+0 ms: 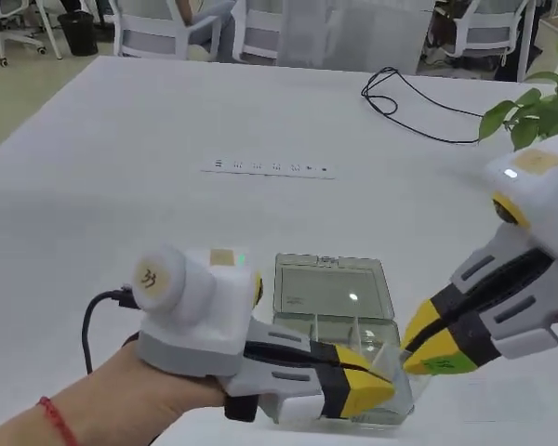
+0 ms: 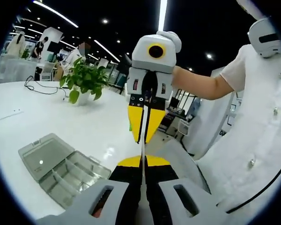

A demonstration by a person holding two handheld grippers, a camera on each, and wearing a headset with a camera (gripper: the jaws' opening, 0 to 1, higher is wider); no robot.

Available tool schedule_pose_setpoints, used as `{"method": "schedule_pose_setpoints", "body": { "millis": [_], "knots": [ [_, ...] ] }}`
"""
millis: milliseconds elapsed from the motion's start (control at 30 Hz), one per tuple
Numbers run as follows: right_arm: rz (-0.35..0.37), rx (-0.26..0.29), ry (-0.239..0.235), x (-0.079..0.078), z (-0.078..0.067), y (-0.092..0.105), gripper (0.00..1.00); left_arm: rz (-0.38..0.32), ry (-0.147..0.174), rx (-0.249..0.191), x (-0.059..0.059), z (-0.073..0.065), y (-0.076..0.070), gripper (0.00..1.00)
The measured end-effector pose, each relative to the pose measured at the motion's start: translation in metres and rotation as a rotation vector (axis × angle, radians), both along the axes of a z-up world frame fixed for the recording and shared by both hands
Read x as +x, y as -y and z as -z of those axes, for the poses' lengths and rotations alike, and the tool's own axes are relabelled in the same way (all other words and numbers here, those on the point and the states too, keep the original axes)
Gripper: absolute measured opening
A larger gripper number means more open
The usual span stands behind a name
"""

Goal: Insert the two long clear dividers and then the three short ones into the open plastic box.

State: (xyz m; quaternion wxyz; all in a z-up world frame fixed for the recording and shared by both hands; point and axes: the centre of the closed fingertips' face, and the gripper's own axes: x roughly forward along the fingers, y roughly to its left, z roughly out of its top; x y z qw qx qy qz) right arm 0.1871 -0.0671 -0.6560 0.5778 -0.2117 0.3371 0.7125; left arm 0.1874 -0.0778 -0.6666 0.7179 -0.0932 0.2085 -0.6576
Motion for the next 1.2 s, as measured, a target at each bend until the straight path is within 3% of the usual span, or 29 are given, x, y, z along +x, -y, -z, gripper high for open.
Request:
{"method": "schedule_pose_setpoints", "body": {
  "millis": [533, 933, 1200],
  "knots": [
    [-0.022, 0.005, -0.027, -0.004, 0.001, 0.001, 0.03, 0.018, 0.021, -0.001, -0.003, 0.002, 0.0, 0.0],
    [-0.03, -0.011, 0.008, -0.005, 0.004, 0.0, 0.03, -0.006, 0.034, -0.012, 0.001, 0.0, -0.001, 0.0],
    [-0.002, -0.013, 0.031, 0.004, 0.002, 0.001, 0.03, -0.059, 0.048, 0.011, 0.008, 0.005, -0.016, 0.15]
  ]
}}
